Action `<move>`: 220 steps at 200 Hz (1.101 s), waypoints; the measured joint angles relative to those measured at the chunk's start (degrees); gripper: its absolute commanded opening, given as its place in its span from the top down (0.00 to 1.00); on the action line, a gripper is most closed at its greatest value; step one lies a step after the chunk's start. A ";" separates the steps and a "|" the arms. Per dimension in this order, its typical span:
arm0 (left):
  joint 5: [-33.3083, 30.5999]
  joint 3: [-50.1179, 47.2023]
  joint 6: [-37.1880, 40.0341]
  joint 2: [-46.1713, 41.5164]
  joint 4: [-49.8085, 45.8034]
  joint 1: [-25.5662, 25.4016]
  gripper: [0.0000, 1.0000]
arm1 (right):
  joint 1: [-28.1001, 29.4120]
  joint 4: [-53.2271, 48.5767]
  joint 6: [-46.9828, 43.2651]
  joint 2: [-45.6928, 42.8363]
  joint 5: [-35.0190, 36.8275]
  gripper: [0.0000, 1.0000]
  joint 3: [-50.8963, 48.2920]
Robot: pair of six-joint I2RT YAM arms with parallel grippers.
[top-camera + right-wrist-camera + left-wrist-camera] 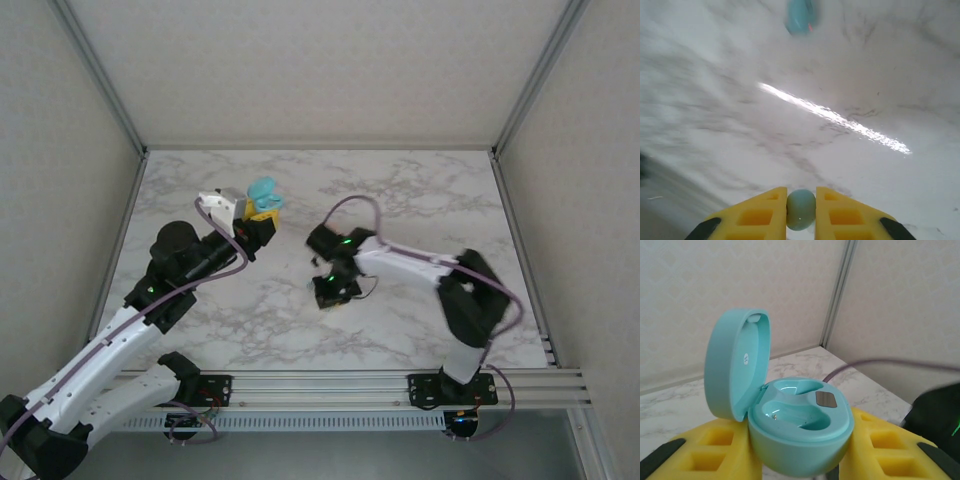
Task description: Insert wireless bluetooth earbuds into charging case
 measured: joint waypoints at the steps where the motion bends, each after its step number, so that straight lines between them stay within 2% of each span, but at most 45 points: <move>1: 0.00 0.00 0.07 0.04 0.00 0.00 0.70 | -0.31 0.22 0.13 -0.48 -0.31 0.83 -0.15; 22: 0.26 0.00 0.55 1.25 0.00 0.31 0.70 | -8.96 7.61 3.08 -10.27 -11.34 0.82 -2.84; 47: 1.88 0.42 1.68 2.97 -0.17 1.20 0.70 | -14.95 17.05 7.80 -15.82 -25.38 0.82 -3.69; 75: 6.56 1.18 3.91 5.57 -0.22 2.62 0.71 | -18.08 24.59 12.92 -17.42 -37.07 0.82 -2.80; 100: 12.50 1.20 6.62 7.89 -0.24 2.86 0.72 | -18.12 27.76 15.52 -17.40 -43.47 0.81 0.11; 126: 17.00 1.20 8.90 8.52 -0.22 2.86 0.72 | -18.10 29.22 16.55 -17.40 -46.75 0.81 3.45; 148: 19.78 1.20 10.78 8.55 -0.22 2.86 0.72 | -18.08 27.34 15.50 -16.98 -46.49 0.80 6.32; 220: 23.10 2.03 14.97 9.68 -1.07 1.33 0.72 | -14.43 25.38 12.70 -13.77 -38.23 0.81 7.87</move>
